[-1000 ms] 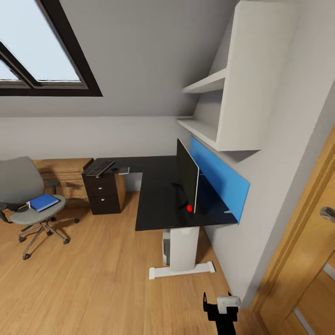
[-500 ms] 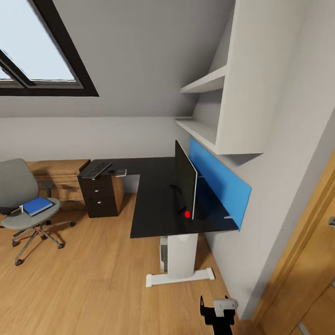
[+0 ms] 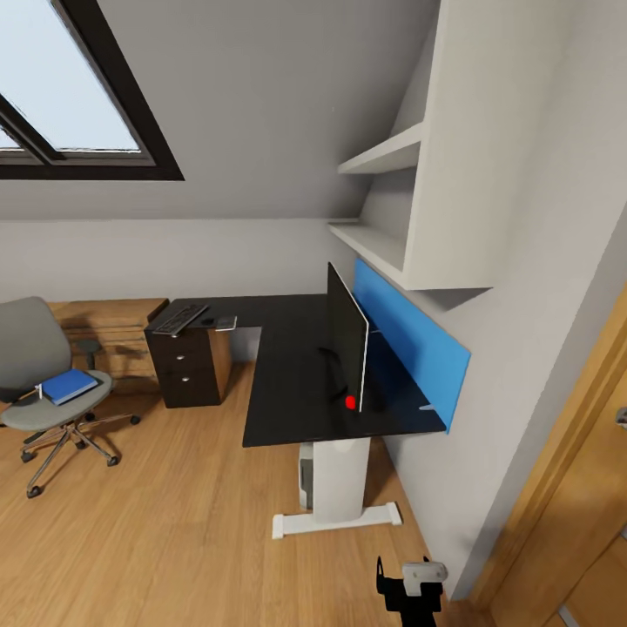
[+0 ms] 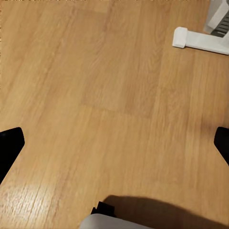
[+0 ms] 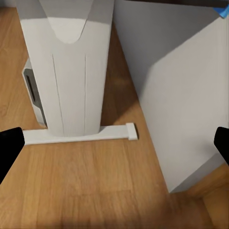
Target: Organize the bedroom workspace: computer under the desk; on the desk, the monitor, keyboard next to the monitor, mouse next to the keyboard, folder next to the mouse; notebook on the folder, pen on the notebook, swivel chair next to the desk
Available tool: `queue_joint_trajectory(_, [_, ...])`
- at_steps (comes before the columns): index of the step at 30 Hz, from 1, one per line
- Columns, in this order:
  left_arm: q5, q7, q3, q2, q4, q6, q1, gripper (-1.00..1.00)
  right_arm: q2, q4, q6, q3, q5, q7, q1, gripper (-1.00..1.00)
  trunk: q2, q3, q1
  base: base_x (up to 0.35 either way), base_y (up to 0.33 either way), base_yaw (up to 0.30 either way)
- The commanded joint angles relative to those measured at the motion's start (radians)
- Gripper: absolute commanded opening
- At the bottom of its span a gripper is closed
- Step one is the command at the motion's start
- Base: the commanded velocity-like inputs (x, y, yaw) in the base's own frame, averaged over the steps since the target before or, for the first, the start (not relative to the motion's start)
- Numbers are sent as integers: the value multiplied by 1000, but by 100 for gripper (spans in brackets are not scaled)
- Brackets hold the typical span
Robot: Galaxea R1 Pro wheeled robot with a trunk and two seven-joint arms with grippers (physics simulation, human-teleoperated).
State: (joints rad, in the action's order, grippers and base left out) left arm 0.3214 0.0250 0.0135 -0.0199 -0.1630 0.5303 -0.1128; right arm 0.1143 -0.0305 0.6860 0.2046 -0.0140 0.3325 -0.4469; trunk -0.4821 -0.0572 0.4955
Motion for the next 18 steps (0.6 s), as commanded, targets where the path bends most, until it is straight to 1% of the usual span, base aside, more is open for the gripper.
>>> queue_joint_trajectory(1, [1,3,2,0,0,3,-1,100,0,1,0,8,-2,9,-1,100,-2,-2,0,0,0,0])
queue_joint_trajectory(9, [1,3,1,-1,0,2,-1,100,6,8,3,13,-3,5,-1,100,-2,-2,0,0,12,0])
queue_joint_trajectory(14, [2,3,2,-1,0,3,-1,100,3,8,3,13,-3,2,-1,100,-2,-2,0,0,184,0])
queue_joint_trajectory(18, [2,3,1,0,0,3,-1,100,3,9,3,12,-3,-38,-1,100,-2,-2,0,0,256,0])
